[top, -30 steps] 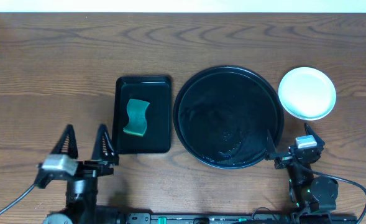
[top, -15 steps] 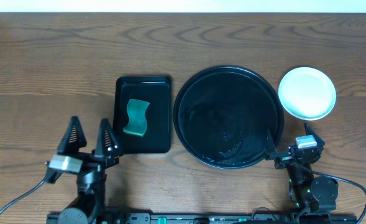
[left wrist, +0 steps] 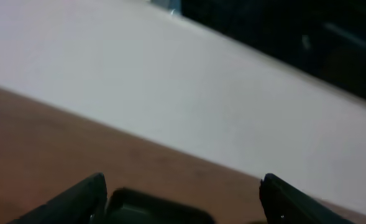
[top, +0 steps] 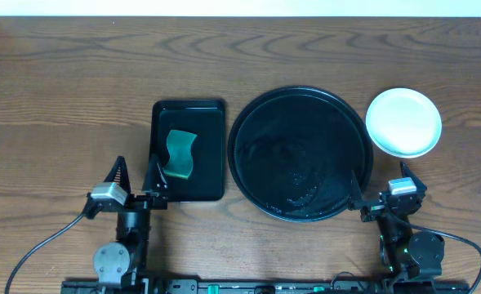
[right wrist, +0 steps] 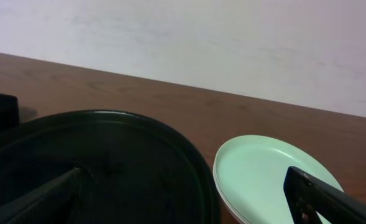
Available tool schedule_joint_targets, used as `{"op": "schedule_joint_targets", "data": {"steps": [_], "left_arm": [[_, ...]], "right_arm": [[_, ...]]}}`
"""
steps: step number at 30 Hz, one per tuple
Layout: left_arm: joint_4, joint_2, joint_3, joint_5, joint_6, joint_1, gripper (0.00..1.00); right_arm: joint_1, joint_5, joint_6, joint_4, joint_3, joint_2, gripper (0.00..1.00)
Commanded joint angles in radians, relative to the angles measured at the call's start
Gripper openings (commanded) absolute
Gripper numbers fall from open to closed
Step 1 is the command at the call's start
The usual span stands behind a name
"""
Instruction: Clean dirty plates on tray and stack at the side
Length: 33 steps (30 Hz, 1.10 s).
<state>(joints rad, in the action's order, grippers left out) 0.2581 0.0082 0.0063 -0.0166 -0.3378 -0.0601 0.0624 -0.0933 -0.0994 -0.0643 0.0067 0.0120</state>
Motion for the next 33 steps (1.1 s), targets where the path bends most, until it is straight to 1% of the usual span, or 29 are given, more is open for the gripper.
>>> {"op": "schedule_joint_targets", "data": {"steps": [1,4,7,9,12,16,18,22,25,33], "left_arm": [[-0.096,-0.006,-0.002,-0.002,0.003,0.03,0.79],[-0.22,-0.006,-0.002,-0.002,0.008,0.056,0.79],[-0.328,-0.006,-0.002,-0.002,0.058,0.072,0.79],[-0.325,-0.007,-0.002,-0.022,0.151,0.072,0.79],[-0.324,-0.007,-0.002,-0.052,0.26,0.072,0.79],[-0.318,-0.007,-0.002,-0.104,0.395,0.072,0.79],[-0.317,-0.007,-0.002,-0.107,0.441,0.072,0.79],[-0.317,-0.007,-0.002,-0.108,0.449,0.072,0.79],[-0.317,-0.007,-0.002,-0.107,0.422,0.072,0.79],[-0.318,-0.007,-0.002,-0.106,0.423,0.072,0.79]], "right_arm": [[0.006,0.006,-0.014,-0.004,-0.001,-0.005,0.99],[0.006,0.006,-0.014,-0.004,-0.001,-0.005,0.99],[0.006,0.006,-0.014,-0.004,-0.001,-0.005,0.99],[0.006,0.006,-0.014,-0.004,-0.001,-0.005,0.99],[0.006,0.006,-0.014,-0.004,-0.001,-0.005,0.99],[0.006,0.006,-0.014,-0.004,-0.001,-0.005,0.99],[0.006,0.006,-0.014,-0.004,-0.001,-0.005,0.99],[0.006,0.006,-0.014,-0.004,-0.001,-0.005,0.99],[0.006,0.006,-0.014,-0.004,-0.001,-0.005,0.99],[0.006,0.007,-0.014,-0.004,-0.001,-0.005,0.99]]}}
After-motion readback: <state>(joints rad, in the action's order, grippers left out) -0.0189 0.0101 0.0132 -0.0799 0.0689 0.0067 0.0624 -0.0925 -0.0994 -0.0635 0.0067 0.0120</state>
